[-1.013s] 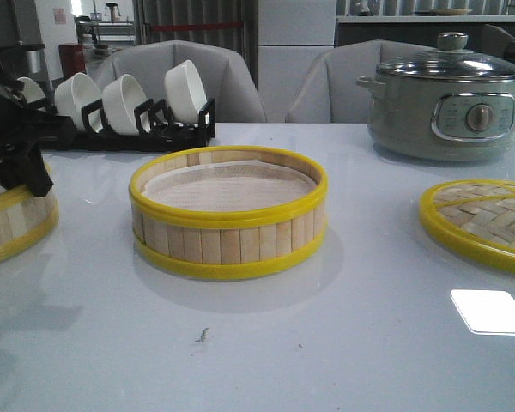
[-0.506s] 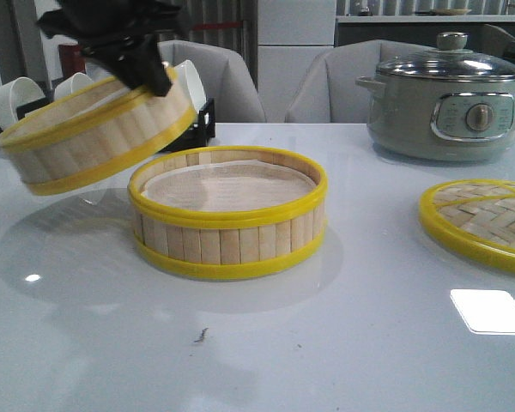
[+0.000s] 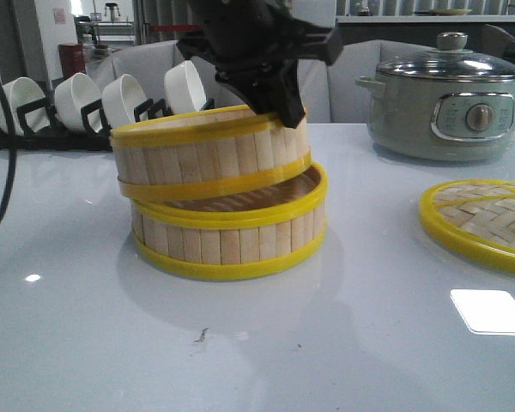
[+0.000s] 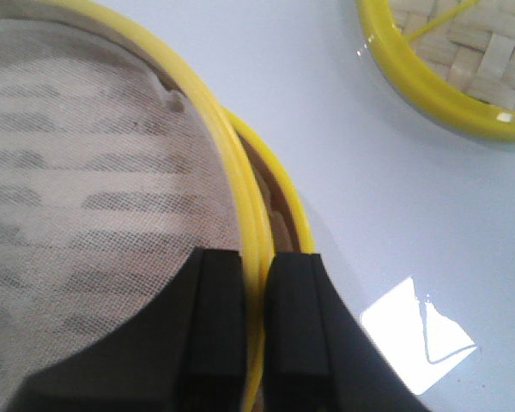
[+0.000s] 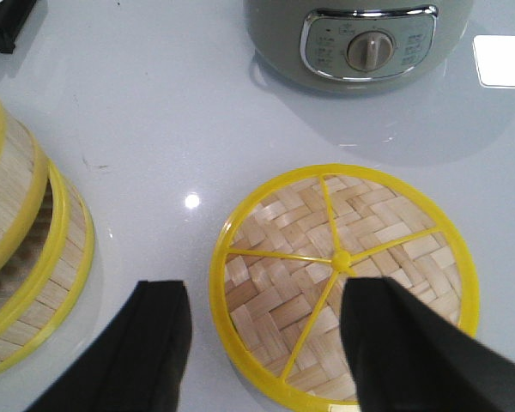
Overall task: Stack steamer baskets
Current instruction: 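Lift the basket with the left gripper and carry it over the middle basket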
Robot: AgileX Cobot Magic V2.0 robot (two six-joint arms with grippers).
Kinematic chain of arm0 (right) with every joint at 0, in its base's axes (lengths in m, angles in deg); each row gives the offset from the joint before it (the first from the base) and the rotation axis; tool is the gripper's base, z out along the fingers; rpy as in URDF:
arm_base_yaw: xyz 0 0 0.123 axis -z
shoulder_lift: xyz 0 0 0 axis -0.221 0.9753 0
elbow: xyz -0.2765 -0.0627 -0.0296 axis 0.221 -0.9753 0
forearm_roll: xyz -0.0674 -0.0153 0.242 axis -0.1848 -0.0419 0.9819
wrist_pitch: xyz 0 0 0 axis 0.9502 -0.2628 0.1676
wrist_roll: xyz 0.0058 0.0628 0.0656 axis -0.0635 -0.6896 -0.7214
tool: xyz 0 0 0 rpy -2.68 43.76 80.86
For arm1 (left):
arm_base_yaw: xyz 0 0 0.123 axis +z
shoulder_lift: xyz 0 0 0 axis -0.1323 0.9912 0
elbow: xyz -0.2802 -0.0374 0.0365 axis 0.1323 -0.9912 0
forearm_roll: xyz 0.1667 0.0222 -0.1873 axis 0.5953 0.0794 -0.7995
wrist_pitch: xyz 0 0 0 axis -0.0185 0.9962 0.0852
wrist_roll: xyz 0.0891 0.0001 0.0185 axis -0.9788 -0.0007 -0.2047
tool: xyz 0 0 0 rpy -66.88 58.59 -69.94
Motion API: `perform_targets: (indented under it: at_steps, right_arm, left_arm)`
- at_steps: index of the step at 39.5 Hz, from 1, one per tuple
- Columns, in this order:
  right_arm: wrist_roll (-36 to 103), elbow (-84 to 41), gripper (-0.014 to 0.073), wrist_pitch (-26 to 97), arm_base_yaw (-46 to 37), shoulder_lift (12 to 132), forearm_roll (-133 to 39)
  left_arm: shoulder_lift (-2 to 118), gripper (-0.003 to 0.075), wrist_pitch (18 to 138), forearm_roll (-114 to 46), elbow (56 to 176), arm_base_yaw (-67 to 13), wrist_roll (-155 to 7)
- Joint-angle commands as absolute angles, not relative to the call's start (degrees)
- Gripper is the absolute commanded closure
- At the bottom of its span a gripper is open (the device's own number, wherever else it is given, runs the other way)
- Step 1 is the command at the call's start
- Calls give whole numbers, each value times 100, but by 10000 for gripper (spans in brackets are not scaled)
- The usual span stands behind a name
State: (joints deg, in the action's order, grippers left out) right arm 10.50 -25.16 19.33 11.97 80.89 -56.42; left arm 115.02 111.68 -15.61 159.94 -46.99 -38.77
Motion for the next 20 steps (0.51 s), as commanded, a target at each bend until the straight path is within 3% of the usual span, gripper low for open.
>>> perform_targets:
  at_steps: [1, 20]
  right_arm:
    - [1121, -2303, 97, 2318, 1226, 7977, -5649]
    - [1121, -2303, 97, 2287, 1226, 7977, -5649]
  left_arm:
    - [11284, 627, 10851, -1613, 16235, -4892, -3873]
    - [11427, 627, 11010, -1711, 16235, -5171, -3873]
